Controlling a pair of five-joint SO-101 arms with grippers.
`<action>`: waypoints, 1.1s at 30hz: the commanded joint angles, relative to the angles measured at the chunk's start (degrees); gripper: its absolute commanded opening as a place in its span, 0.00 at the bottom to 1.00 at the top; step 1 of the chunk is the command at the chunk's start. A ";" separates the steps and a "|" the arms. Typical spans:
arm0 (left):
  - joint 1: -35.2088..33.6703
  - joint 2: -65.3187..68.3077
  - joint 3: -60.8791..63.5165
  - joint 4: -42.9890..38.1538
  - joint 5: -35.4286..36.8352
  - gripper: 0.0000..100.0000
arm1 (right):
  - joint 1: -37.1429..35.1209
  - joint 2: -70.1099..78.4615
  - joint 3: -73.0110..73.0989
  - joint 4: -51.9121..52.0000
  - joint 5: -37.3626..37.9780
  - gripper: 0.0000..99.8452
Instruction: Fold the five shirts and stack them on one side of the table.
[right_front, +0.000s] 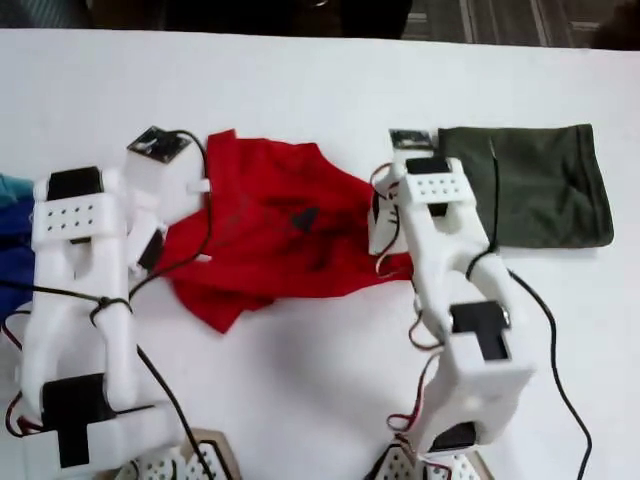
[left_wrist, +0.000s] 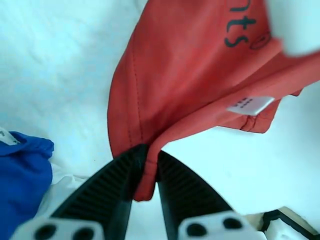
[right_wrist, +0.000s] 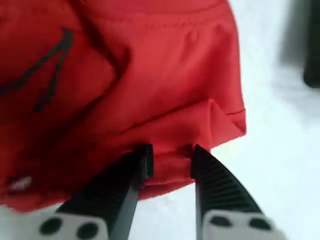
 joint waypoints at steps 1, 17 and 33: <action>-0.26 -1.32 -1.98 -0.70 -0.53 0.03 | 1.10 3.74 -3.96 -0.04 -0.44 0.13; -0.35 -1.67 -1.80 -1.85 -0.53 0.03 | 1.89 5.49 -7.74 7.52 1.93 0.22; -0.44 -1.76 -2.24 -1.85 -0.53 0.03 | 7.78 -1.71 0.26 9.98 8.53 0.23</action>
